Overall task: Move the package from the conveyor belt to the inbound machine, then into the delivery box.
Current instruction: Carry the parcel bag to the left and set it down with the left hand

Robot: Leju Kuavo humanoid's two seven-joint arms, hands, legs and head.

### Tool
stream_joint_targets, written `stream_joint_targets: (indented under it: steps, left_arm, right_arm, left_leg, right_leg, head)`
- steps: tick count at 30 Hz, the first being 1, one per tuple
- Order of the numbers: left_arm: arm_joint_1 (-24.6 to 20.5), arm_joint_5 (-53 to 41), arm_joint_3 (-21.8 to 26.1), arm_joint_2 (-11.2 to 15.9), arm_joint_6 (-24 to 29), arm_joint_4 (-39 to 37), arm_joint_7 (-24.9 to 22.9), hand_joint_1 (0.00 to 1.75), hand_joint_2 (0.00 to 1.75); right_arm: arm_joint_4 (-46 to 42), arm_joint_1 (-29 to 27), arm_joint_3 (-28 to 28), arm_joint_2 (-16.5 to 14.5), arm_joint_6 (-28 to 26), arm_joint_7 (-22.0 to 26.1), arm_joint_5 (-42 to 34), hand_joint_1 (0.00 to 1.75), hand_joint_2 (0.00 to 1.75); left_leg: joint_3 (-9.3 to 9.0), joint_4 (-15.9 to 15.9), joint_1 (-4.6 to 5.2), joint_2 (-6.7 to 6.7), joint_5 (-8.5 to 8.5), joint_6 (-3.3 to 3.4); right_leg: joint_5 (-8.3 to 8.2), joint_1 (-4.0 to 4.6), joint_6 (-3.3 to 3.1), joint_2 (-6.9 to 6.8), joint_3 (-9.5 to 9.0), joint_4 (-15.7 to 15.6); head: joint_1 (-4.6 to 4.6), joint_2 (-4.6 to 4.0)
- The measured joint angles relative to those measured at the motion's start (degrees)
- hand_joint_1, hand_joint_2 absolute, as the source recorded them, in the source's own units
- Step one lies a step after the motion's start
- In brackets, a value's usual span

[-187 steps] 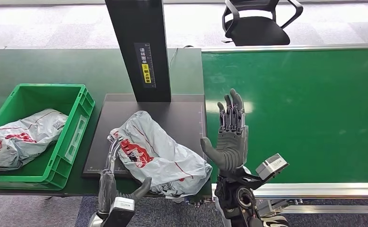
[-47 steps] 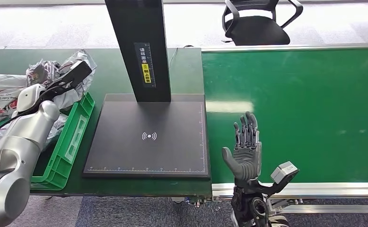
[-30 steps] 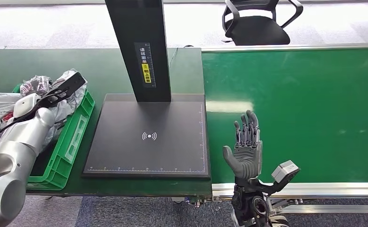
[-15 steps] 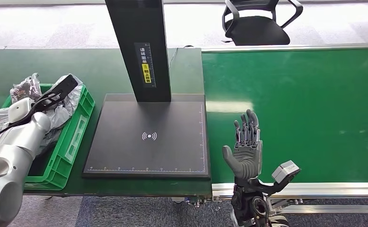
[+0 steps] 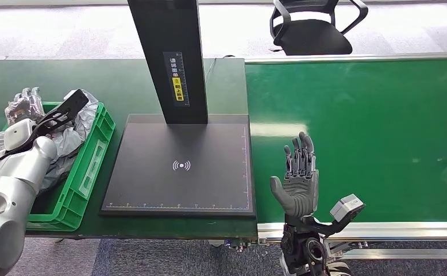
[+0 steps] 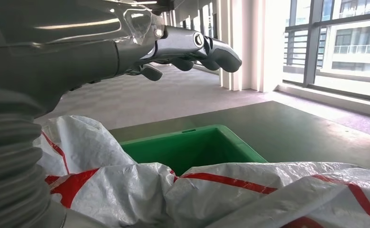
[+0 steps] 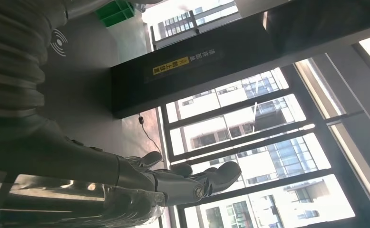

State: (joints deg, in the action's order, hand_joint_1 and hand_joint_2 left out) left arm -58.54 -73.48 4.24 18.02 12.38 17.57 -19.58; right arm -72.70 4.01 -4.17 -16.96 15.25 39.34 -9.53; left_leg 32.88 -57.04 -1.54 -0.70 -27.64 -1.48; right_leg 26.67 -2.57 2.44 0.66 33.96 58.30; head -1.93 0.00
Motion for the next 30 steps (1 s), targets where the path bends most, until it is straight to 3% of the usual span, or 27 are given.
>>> stream_joint_targets:
  steps: [4,7,10,13,15,19,23,27,30]
  left_arm:
    - [0.03,-0.04,0.13,0.15,1.77,0.02,0.38,0.0,1.75]
    - [0.7,1.94,1.4,0.78,11.55,0.93,6.38,0.0,1.75]
    - [3.48,11.68,6.61,1.46,24.48,6.42,26.23,0.0,1.75]
    - [7.53,24.98,14.64,1.08,27.59,13.75,45.91,0.0,1.75]
    - [11.21,31.11,18.44,0.31,27.68,18.4,51.61,0.0,1.75]
    - [21.45,40.05,22.58,-3.25,27.67,29.61,57.04,0.0,1.75]
    - [30.44,49.29,24.1,-7.09,27.67,41.85,58.15,0.0,1.75]
    - [35.65,55.71,23.12,-10.0,27.4,50.0,58.16,0.0,1.75]
    - [38.91,61.7,19.03,-11.9,23.9,54.5,58.08,0.0,1.75]
  right_arm:
    - [0.0,0.03,0.0,0.0,-0.02,0.0,0.0,0.0,1.75]
    - [0.0,0.01,-0.04,0.0,-0.16,-0.06,-0.01,0.0,1.75]
    - [0.12,0.03,-0.37,-0.05,-0.89,-0.33,-0.15,0.0,1.75]
    - [0.47,0.17,-0.9,-0.16,-1.65,-0.37,-0.49,0.0,1.75]
    - [0.74,0.25,-1.24,-0.17,-1.96,-0.35,-0.75,0.0,1.75]
    - [1.1,0.28,-1.64,-0.17,-2.34,-0.33,-0.9,0.0,1.75]
    - [1.47,0.24,-1.89,-0.17,-2.61,-0.32,-0.96,0.0,1.75]
    - [1.75,0.25,-1.96,-0.16,-2.93,-0.19,-1.01,0.0,1.75]
    - [1.95,0.11,-1.91,-0.07,-3.32,0.33,-1.15,0.0,1.75]
  left_leg:
    - [0.0,0.0,0.0,0.0,0.0,0.0]
    - [0.01,0.01,0.0,-0.06,0.0,0.0]
    - [0.01,0.01,0.0,-0.15,-0.02,-0.03]
    - [0.01,0.01,0.0,-0.21,-0.05,-0.06]
    - [0.0,0.01,0.0,-0.25,-0.05,-0.06]
    - [0.0,0.01,0.01,-0.3,-0.07,-0.06]
    - [0.0,0.01,0.01,-0.34,-0.11,-0.08]
    - [0.0,0.01,0.0,-0.25,-0.11,-0.08]
    - [-0.02,0.01,0.0,-0.21,-0.11,-0.08]
  right_leg:
    - [0.0,0.0,0.0,0.0,0.0,0.01]
    - [0.0,0.0,0.0,0.03,0.02,0.03]
    - [0.01,0.0,0.0,0.1,0.07,0.04]
    - [0.02,0.0,-0.01,0.16,0.13,0.02]
    - [0.03,0.0,-0.01,0.18,0.15,0.01]
    - [0.03,-0.01,0.0,0.21,0.14,0.0]
    - [0.04,-0.01,0.0,0.26,0.17,-0.02]
    - [0.05,0.0,0.01,0.18,0.15,-0.02]
    - [0.05,-0.01,0.01,0.14,0.13,-0.03]
  head:
    - [-0.01,0.0]
    - [-0.01,0.0]
    - [0.0,0.0]
    - [0.01,0.0]
    - [0.01,0.0]
    - [-0.02,0.0]
    - [-0.01,0.0]
    - [-0.01,0.0]
    - [-0.01,0.0]
